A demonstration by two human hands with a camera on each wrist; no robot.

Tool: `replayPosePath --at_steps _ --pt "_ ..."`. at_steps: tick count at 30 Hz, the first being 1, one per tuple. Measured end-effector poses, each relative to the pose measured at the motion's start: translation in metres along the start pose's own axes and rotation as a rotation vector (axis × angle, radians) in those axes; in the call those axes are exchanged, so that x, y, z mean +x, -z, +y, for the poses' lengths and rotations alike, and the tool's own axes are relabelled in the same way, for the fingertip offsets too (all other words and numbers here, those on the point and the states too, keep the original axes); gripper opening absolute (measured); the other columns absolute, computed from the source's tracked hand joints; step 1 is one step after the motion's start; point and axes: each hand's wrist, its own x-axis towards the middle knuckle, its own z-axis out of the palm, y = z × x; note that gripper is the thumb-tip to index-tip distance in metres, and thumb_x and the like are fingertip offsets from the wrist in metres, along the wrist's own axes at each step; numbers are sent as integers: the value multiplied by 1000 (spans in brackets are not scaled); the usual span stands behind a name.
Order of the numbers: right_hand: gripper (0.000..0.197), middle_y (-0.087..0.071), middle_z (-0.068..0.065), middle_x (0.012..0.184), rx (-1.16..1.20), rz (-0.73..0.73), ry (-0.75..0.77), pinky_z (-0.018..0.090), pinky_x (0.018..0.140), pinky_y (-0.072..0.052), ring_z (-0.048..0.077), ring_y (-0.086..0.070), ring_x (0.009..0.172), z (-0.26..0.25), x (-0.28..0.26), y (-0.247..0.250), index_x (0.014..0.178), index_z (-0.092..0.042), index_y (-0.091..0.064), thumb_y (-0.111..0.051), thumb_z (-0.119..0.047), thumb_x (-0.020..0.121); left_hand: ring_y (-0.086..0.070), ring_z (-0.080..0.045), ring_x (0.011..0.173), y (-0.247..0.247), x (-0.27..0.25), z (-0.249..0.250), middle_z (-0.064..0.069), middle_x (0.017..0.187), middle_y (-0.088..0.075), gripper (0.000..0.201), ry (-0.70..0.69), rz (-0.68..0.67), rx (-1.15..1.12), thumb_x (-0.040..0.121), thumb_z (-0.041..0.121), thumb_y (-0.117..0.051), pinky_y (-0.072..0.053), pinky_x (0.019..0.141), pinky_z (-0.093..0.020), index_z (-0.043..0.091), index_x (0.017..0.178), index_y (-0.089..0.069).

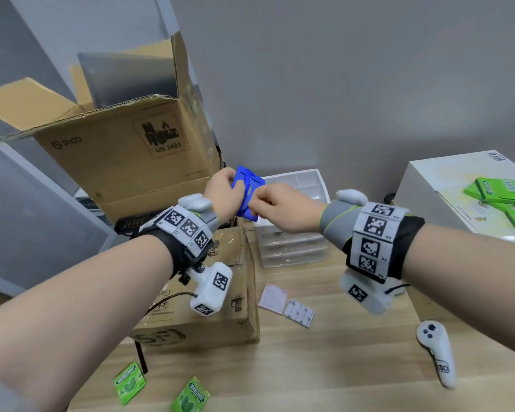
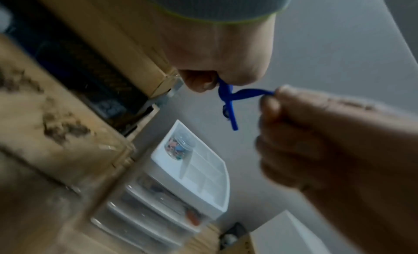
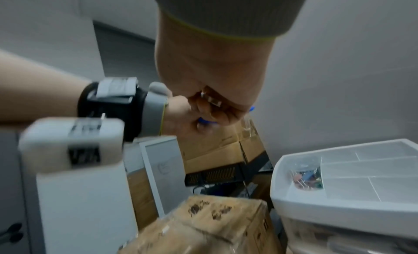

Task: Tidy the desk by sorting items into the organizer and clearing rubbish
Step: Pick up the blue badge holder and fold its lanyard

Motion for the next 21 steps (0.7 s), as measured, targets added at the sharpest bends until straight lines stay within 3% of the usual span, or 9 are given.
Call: replayPosePath --at_steps 4,7,10,14,19,21 --pt "28 -49 -2 64 -233 -74 92 35 61 -37 19 -44 62 5 5 22 77 -12 -59 -53 -31 98 -45 -19 57 8 -7 9 -6 67 -54 22 -11 -453 -97 80 35 -58 -37 53 -29 14 83 -60" --pt "23 -56 -6 67 -299 -76 170 39 68 -44 21 -51 70 6 7 29 89 -19 -68 -53 -35 97 -40 -20 57 13 -9 15 -11 69 -51 17 50 -626 -168 81 38 -60 -30 52 -27 24 75 -66" --pt "21 -57 -12 72 -271 -40 244 37 77 -41 20 -50 83 10 9 26 92 -22 -68 -49 -29 99 -36 -24 60 22 -6 11 -16 77 -49 18 127 -719 -293 85 37 -66 -15 55 -36 20 83 -70" --pt "20 -50 -19 74 -226 19 333 31 78 -37 16 -45 84 16 11 21 98 -17 -70 -51 -17 99 -26 -12 31 34 -6 12 -10 64 -41 15 181 -753 -332 98 19 -54 -16 36 -12 5 99 -59" --pt "12 -50 -12 80 -135 127 353 15 68 -36 3 -49 70 22 9 16 98 -13 -74 -65 -17 92 -28 -8 29 40 -12 17 -5 56 -47 29 222 -847 -397 93 33 -56 -16 29 -13 4 95 -60" --pt "12 -60 -10 79 -78 152 326 18 68 -43 5 -55 70 23 7 17 96 -14 -72 -72 -22 88 -32 -9 33 38 -13 16 -4 58 -48 27 237 -862 -395 95 31 -56 -18 32 -15 5 99 -61"
